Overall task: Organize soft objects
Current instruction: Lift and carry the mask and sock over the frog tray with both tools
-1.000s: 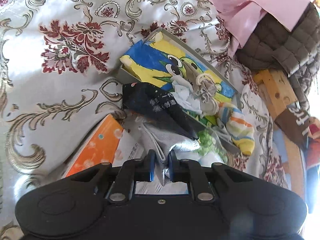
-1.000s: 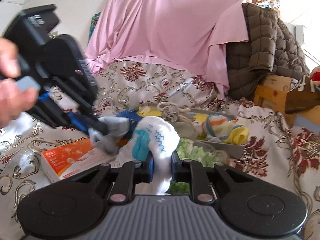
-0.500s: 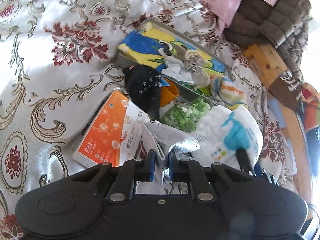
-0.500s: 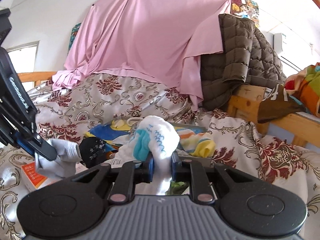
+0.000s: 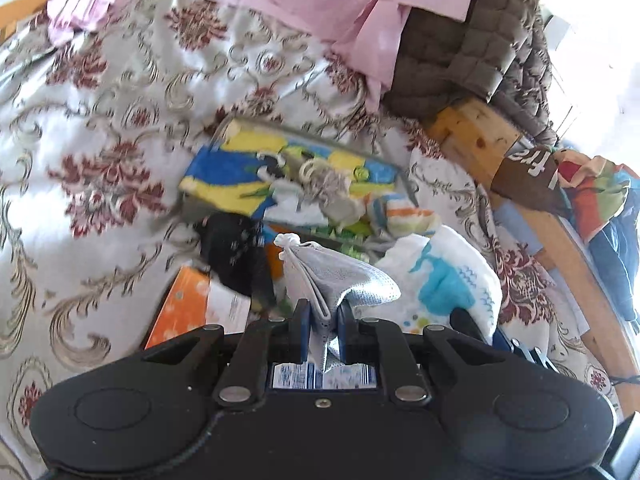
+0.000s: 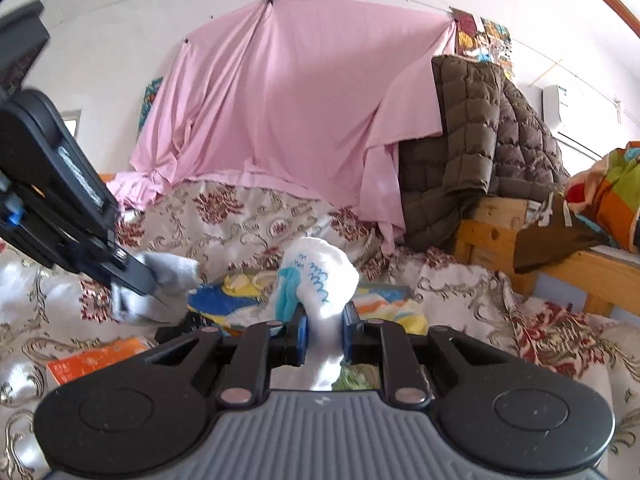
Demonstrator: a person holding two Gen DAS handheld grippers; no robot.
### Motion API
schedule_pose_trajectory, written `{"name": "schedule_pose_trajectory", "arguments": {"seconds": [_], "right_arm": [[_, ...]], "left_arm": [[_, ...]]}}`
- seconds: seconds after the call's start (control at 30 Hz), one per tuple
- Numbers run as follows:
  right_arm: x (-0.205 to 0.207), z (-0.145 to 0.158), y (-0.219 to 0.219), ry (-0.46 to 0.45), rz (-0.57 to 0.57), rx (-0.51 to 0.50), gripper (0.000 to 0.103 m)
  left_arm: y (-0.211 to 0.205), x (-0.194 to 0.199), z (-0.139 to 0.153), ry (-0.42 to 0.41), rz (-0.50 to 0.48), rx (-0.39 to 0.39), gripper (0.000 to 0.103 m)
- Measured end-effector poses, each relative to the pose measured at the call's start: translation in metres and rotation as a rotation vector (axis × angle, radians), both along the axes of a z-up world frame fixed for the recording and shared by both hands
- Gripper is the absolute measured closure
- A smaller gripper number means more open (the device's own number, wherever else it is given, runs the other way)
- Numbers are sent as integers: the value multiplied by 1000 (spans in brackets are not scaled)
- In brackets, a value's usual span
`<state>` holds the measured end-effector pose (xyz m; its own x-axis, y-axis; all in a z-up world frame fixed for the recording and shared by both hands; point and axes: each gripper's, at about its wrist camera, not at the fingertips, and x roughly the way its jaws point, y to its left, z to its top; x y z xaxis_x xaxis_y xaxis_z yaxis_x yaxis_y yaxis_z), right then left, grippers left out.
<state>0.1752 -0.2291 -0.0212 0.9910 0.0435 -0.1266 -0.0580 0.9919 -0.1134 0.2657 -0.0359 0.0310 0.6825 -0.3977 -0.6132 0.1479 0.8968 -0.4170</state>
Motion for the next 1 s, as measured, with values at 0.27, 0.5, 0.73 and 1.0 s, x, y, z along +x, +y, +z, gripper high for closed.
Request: {"name": "schedule_pose_trajectory", "arguments": {"seconds": [0.27, 0.5, 0.73, 1.0], "right_arm": [[48, 36, 0, -123, 35, -21, 84], [172, 77, 2, -151, 144, -59, 84], [257, 76, 5, -12, 140, -6, 84], [298, 78, 24, 201, 38, 30, 84]], "left_arm": [[-1, 45, 2, -82, 2, 13, 88], [7, 133, 4, -214, -40, 45, 88], [22, 227, -5, -201, -57, 119, 88], [25, 288, 9, -99, -240, 165, 87]]}}
